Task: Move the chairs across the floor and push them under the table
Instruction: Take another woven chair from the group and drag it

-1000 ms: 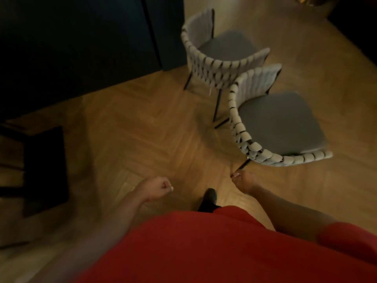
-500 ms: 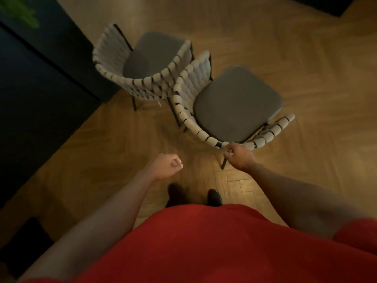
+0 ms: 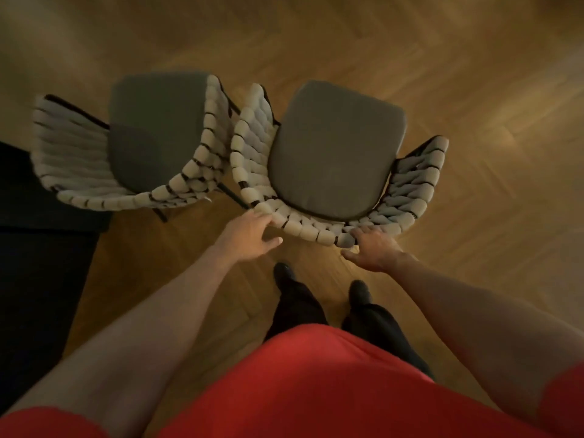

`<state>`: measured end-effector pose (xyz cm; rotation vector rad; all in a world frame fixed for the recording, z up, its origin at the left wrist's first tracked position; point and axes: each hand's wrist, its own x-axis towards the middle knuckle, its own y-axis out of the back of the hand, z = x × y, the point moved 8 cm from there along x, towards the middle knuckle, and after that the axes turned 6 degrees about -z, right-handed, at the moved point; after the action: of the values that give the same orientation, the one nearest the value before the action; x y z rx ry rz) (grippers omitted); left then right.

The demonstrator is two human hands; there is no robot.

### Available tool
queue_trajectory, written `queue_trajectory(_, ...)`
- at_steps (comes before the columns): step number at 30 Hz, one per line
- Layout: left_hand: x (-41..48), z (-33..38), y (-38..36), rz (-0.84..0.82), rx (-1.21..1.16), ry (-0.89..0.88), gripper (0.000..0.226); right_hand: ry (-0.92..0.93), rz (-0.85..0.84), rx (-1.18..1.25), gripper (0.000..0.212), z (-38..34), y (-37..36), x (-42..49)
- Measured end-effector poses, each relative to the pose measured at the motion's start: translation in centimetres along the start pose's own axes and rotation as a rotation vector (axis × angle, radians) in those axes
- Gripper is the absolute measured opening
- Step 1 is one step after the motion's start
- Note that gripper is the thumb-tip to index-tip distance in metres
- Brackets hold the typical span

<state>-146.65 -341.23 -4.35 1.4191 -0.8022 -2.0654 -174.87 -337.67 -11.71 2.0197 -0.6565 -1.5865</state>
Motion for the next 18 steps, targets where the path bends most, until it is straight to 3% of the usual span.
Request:
queue_trajectory(3,4.2,-1.9,0.3,0.004,0.147,-0.101,0.071,-0.04,-0.031,-0.04,0.077,-1.0,-0.8,2.0)
queue_trajectory(7,9.2,-3.5,-1.0,-0.117,0.383,-0.205,0.097,-0.055,-0.067,-0.131,0.084,-2.0,-1.4,4.1)
queue_trajectory(12,12.5,-3.9,-2.0,-0.214,0.464,-0.197,0.123,-0.019,-0.003,-0.248,0.07,-2.8,-1.9,5.0)
queue_trajectory(18,12.1,-2.2,-2.6,-0.154,0.454,-0.161,0.126,0.061,-0.02,-0.329,0.057,-1.7,-1.3,4.0)
